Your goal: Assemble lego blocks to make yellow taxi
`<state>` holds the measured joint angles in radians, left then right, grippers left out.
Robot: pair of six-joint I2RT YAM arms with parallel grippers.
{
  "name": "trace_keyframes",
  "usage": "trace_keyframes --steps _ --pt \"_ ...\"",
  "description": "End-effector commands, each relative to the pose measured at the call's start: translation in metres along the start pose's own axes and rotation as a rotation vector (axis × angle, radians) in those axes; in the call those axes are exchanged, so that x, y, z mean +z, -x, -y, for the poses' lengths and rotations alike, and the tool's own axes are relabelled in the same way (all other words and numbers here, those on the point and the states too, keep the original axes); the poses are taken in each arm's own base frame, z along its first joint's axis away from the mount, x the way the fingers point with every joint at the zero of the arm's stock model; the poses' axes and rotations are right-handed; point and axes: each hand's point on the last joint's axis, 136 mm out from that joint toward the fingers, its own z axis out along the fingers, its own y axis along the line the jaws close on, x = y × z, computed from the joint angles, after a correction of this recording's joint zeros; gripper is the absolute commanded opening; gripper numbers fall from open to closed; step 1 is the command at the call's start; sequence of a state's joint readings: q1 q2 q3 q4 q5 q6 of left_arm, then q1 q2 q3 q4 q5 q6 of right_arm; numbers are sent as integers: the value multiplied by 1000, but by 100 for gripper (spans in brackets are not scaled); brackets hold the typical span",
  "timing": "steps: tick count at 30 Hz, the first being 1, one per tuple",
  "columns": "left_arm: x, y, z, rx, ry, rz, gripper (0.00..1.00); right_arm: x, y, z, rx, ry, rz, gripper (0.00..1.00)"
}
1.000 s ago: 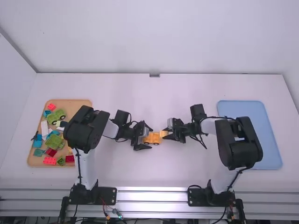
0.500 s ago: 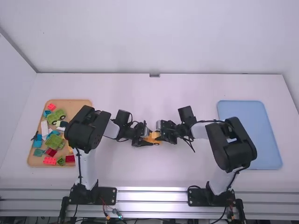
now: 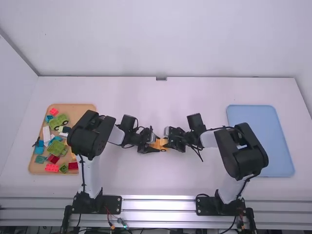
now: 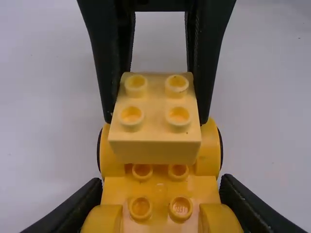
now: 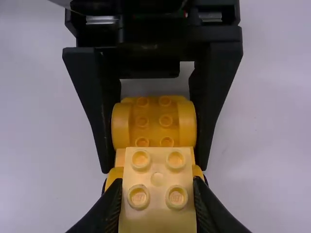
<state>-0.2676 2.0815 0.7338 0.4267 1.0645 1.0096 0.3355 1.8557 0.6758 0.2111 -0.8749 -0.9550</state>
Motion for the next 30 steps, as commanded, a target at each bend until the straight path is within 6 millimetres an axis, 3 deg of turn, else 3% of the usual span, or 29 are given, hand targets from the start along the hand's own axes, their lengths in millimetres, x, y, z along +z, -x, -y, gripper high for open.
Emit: trace_keyframes --steps 1,13,18,22,30 --pt "4 -1 4 -14 -25 12 49 -1 -7 -2 19 -12 -30 1" --pt "4 -1 6 -16 -28 10 49 -1 -6 0 9 -20 -28 3" --pt "4 -1 6 -16 -29 11 50 -1 -5 2 10 -26 -25 18" --pt "4 -1 6 -16 -29 11 51 -1 -4 2 8 -24 -21 37" --pt "5 0 6 -15 -30 11 51 -1 -4 2 7 -25 -20 42"
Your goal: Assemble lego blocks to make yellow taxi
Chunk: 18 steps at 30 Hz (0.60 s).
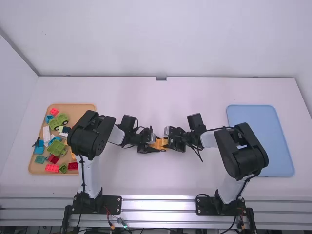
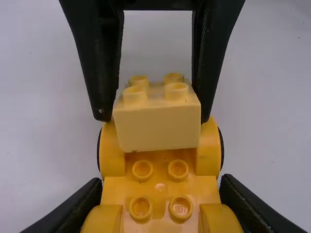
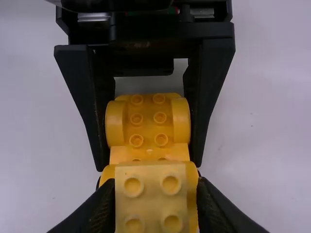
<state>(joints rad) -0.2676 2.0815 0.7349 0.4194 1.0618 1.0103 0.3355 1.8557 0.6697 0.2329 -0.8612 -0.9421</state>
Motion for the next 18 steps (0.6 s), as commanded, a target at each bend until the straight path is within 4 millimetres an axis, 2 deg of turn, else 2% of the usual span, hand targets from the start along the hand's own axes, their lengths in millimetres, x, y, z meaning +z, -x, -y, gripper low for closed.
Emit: trace_keyframes --steps 1,3,6,11,18 --pt "5 0 6 -10 -29 14 51 -1 -2 -1 6 -9 -14 42" --pt "5 0 6 -10 -30 15 50 -1 -2 -1 5 -9 -14 40" --pt "5 1 6 -7 -29 16 49 -1 -2 -1 5 -9 -15 24" --pt "5 1 6 -8 -29 15 48 -1 -1 1 -2 -14 -11 11" --pt "5 -1 8 -22 -37 11 48 -1 2 5 -25 -29 0 21"
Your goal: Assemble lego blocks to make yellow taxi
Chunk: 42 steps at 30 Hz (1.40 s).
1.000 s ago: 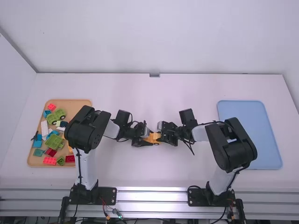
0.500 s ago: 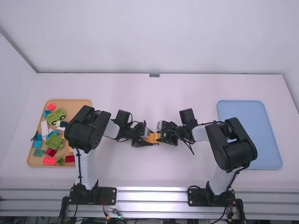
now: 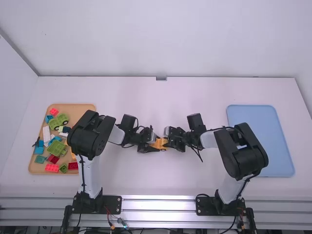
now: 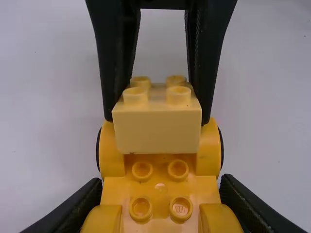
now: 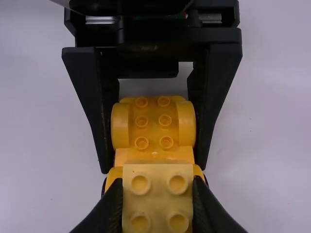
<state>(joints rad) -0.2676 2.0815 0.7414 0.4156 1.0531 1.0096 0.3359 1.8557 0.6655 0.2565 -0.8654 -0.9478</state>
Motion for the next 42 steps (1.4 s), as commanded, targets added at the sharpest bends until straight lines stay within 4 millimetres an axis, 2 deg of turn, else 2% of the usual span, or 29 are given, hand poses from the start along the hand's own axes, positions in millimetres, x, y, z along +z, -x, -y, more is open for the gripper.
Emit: trace_keyframes --steps 1,9,11,16,20,26,36,41,42 --pt "5 0 11 -25 -43 17 48 -1 0 3 -1 -20 -13 22" --pt "6 0 12 -26 -46 16 47 -1 -2 3 3 -19 -17 24" --pt "6 0 11 -24 -45 17 47 -1 -2 2 4 -19 -18 27" --pt "6 0 11 -23 -46 17 46 -1 -2 3 4 -19 -17 47" --pt "6 0 11 -23 -45 17 46 -1 -1 3 3 -19 -17 50" --pt "6 0 11 -20 -44 17 44 -1 0 3 3 -17 -7 49" --pt "6 0 11 -20 -42 15 44 -4 32 1 -13 26 147 51" --pt "6 0 11 -20 -42 15 44 -4 32 1 -14 28 151 50" --pt "6 0 11 -20 -42 15 44 -5 32 2 -13 26 152 48"
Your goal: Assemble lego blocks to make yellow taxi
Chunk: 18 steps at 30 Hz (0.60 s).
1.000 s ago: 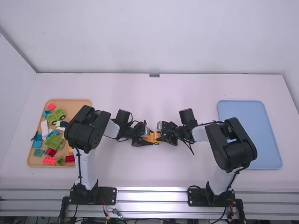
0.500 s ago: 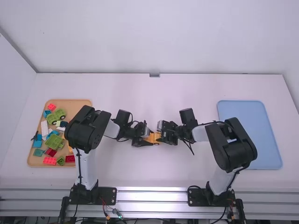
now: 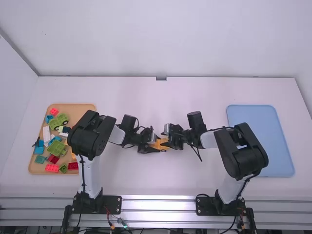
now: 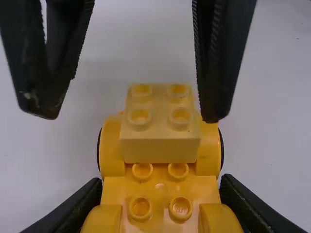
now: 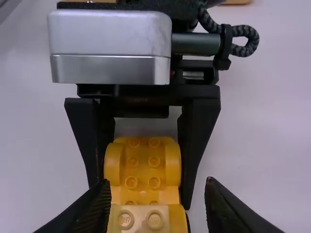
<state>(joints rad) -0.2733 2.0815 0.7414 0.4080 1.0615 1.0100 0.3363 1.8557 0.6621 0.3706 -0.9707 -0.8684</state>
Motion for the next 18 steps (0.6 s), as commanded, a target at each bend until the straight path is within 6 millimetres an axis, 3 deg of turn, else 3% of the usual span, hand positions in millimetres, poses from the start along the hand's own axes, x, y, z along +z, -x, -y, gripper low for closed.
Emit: trace_keyframes --steps 1,7,8,10,13,18 --pt "5 -2 7 -16 -29 10 44 -4 7 0 -2 8 30 47" --pt "5 -2 7 -16 -29 10 44 -29 16 6 44 -7 85 35" --pt "5 -2 7 -16 -29 10 44 -34 12 9 65 -24 69 36" --pt "5 -2 7 -16 -29 10 44 -41 -10 14 106 -75 -22 26" --pt "5 -2 8 -16 -30 10 44 -41 -24 8 123 -69 -88 22" --pt "3 -2 6 -19 -25 10 43 -35 -37 2 132 -70 -181 21"
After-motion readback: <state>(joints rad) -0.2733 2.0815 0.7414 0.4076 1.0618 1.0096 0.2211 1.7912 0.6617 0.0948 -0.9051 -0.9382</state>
